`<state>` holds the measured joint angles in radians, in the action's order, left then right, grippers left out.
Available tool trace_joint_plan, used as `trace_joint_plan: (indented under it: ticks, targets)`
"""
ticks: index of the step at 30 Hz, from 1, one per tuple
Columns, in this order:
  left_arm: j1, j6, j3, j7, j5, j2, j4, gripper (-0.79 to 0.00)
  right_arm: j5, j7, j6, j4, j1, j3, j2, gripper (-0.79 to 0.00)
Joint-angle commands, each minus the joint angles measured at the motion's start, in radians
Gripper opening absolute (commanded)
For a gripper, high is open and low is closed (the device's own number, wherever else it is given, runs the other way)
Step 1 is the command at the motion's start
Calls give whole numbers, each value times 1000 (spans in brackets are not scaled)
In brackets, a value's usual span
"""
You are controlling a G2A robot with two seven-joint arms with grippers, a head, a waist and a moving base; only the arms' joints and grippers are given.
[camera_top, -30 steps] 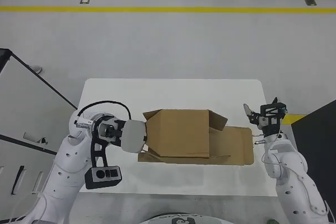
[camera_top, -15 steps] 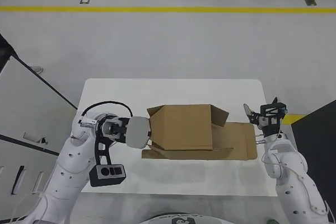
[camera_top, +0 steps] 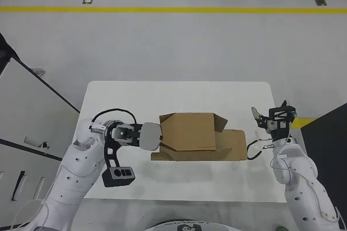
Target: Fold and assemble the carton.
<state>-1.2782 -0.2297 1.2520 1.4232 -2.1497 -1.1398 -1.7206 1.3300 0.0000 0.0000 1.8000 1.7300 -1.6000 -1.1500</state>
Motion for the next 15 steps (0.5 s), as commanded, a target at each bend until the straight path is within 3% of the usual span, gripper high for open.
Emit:
trace_joint_plan:
  ticks: [1,11,13,15]
  targets:
    - [-1,-8,-5,1,-2,0,17,-785,0,0,0,0,0,0,0,0]
    - [1,-14,-12,6,-5,0,29,-785,0,0,0,0,0,0,0,0]
    - [1,-14,-12,6,-5,0,29,-785,7,3,-36,4,-6,-7,2,0]
    - [1,-14,-12,6,-5,0,29,-785,-65,34,-135,6,-8,-28,6,0]
